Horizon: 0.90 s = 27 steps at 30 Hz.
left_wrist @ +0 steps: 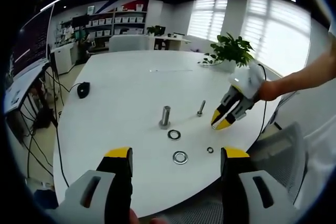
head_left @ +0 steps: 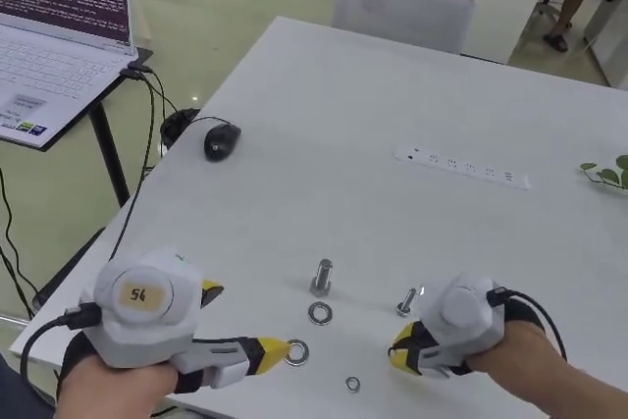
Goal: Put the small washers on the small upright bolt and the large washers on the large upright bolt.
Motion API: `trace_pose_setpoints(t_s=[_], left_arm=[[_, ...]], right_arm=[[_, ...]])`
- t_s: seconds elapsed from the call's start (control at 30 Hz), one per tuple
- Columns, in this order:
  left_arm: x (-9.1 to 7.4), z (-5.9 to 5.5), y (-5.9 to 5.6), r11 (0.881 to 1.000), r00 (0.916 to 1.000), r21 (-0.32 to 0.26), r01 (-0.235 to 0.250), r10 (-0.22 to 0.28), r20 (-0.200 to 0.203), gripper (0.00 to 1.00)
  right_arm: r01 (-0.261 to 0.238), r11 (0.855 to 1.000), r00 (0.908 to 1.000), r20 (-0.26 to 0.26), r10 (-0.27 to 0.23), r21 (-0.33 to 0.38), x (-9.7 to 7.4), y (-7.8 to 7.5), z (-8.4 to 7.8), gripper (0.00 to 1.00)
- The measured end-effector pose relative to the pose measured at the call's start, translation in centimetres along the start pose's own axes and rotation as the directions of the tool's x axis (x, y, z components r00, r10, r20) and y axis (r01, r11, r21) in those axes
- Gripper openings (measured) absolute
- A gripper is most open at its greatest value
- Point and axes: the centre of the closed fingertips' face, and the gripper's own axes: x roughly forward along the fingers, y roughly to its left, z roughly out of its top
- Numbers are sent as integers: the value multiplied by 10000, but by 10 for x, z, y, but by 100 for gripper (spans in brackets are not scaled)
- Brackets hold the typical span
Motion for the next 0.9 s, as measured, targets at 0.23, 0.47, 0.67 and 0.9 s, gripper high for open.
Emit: trace_pose_setpoints(t_s=[0.23,0.47,0.67,0.9], left_arm=[[1,0,0,10000,10000,-18,6,-6,-6,68],[5,2,-3,10000,10000,4,100,-100,6,68],[4,1,-3,9999,9999,-19,105,-105,-3,68],[1,0,1,10000,10000,-73,0,0,-19,68]], right_arm=[[603,9973,9980,149,-609,425,-25,-29,2,13],[1064,9942,9943,47,-1063,-124,-43,-50,10,13],[1236,9916,9923,15,-1236,-381,-48,-64,17,13],[1091,9926,9938,-162,-1101,-530,-41,-68,21,13]])
